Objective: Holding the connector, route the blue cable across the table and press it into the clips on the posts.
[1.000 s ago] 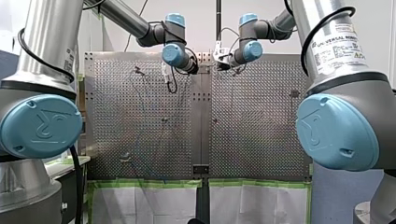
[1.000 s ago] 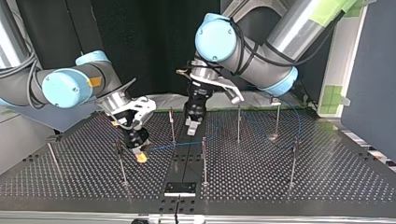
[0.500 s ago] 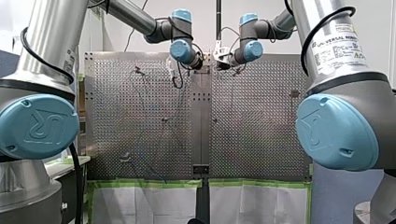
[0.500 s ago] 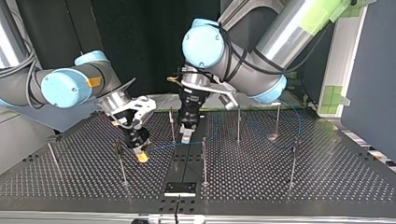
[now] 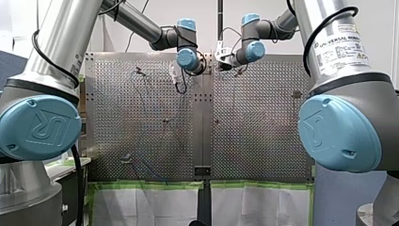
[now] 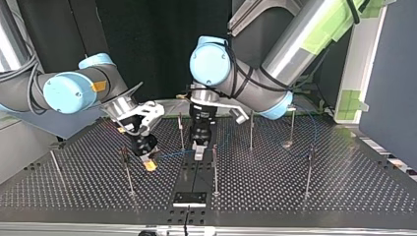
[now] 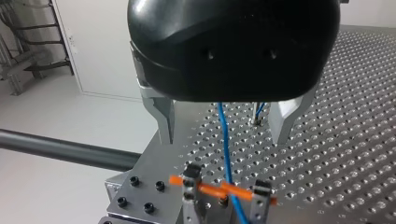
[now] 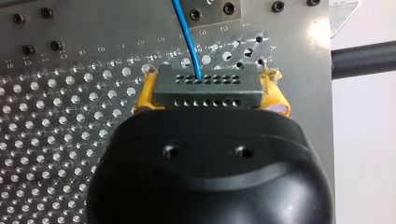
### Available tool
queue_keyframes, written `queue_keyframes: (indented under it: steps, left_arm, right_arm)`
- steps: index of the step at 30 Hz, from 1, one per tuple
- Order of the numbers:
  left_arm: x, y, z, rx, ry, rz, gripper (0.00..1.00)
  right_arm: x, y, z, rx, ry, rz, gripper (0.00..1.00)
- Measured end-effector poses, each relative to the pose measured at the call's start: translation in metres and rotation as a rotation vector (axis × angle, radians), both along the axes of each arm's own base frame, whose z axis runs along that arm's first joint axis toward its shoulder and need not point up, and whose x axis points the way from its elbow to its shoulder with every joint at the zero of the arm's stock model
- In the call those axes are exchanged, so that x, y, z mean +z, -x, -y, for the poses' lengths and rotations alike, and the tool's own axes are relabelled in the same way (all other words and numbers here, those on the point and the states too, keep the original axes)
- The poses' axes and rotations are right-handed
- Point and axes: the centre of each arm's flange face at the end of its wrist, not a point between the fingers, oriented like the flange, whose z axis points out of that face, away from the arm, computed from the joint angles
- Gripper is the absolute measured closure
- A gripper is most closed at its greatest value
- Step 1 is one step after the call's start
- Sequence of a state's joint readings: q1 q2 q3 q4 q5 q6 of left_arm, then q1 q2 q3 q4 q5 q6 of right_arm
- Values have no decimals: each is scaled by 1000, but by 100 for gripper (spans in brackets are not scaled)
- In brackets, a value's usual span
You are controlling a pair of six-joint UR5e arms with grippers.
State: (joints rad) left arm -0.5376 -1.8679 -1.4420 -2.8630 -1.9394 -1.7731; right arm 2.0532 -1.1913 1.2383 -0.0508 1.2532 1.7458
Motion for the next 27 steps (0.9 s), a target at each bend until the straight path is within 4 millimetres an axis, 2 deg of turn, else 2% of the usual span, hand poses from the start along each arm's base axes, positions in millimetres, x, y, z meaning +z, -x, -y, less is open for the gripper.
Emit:
queue_keyframes:
  steps: [10, 19, 20, 21, 22, 23, 24, 25, 26, 27]
  left_arm:
    - [-14, -19, 18, -24, -27, -29, 0]
    - [-42, -32, 23, 1, -51, -71, 0]
    - [-43, -32, 23, 3, -52, -72, 17]
    - [-44, -32, 24, 5, -54, -74, 17]
    - [-44, -31, 24, 5, -57, -74, 29]
    - [-44, -31, 25, 5, -60, -75, 51]
    - [-44, -30, 26, 5, -64, -77, 51]
    - [-44, -29, 26, 6, -66, -77, 65]
    - [-45, -28, 26, 7, -67, -78, 87]
    - [-45, -28, 27, 10, -68, -79, 87]
  right_arm:
    - [0, 0, 0, 1, -1, 0, 100]
    - [0, 0, 0, 3, -1, 0, 100]
    - [0, 0, 0, 3, -1, 0, 100]
    - [0, 0, 0, 3, -1, -1, 100]
    - [0, 0, 0, 3, -1, -1, 100]
    - [0, 0, 0, 3, -2, -1, 100]
    - [0, 0, 0, 3, -2, -1, 100]
    - [0, 0, 0, 3, -2, -1, 100]
    - [0, 0, 0, 3, -2, -1, 100]
    - [0, 0, 0, 3, -2, -1, 100]
